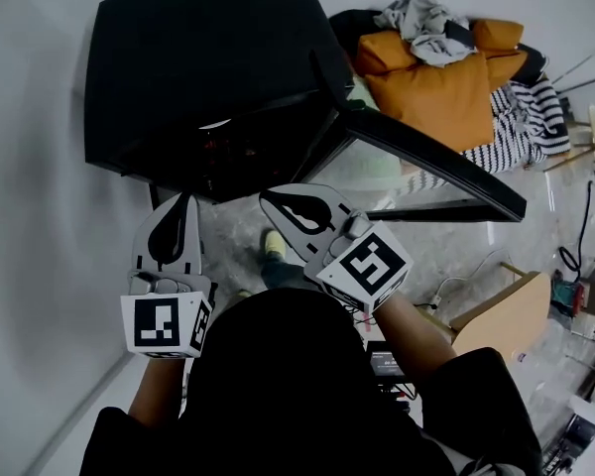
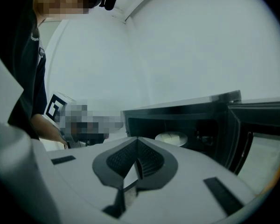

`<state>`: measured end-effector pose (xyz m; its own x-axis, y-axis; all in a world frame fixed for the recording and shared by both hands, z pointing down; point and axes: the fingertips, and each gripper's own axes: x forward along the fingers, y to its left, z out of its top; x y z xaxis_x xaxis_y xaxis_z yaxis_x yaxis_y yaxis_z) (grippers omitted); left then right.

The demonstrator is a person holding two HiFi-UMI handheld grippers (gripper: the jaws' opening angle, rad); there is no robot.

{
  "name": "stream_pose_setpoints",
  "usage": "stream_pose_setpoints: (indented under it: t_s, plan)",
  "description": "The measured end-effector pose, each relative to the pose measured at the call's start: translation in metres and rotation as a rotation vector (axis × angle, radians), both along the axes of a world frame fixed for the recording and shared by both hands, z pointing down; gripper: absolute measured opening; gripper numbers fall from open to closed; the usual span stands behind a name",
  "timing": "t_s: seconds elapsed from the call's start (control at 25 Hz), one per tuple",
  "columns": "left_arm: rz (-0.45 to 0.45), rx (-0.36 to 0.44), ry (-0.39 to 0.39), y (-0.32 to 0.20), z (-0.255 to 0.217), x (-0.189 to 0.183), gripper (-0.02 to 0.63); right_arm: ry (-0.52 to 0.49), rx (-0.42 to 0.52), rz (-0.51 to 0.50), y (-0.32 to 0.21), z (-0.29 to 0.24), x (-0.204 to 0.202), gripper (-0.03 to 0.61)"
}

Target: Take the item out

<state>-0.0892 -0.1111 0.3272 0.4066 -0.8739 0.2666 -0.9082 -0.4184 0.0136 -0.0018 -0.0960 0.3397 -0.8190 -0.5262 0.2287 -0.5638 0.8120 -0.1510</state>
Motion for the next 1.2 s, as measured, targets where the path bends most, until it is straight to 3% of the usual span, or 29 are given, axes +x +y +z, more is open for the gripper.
stream_pose_setpoints:
  t_s: [0.4,0.8,1.2]
  plan:
    - [-0.014,0.024,-0.023,-0.015,-0.009,0.017,0.008,-0.028,0.008,-0.024,-0.019,-0.006,0.017,0.006]
    - [-0.07,0.047,-0.037,-0.023,-0.014,0.01,0.008,-0.006,0.005,-0.069,-0.028,0.005,0.01,0.008]
    - [-0.068,0.053,-0.034,-0.024,-0.015,0.007,0.008,-0.029,-0.057,0.032,-0.041,0.019,0.008,0.008]
